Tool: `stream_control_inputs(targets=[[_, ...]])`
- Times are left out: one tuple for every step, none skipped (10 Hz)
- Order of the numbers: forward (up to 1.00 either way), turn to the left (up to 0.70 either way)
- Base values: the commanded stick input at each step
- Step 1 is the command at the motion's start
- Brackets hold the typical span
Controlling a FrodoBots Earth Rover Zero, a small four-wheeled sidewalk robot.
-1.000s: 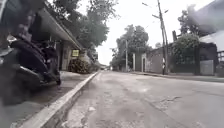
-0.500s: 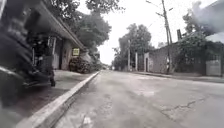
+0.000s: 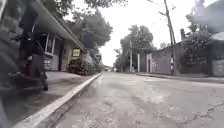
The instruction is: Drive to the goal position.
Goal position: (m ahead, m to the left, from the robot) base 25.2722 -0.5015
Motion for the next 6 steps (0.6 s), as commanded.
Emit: stream_control_inputs(targets=[[0.70,0.00],[0.70,0.00],[0.70,0.00],[0.70,0.00],[0.70,0.00],[0.70,0.00]])
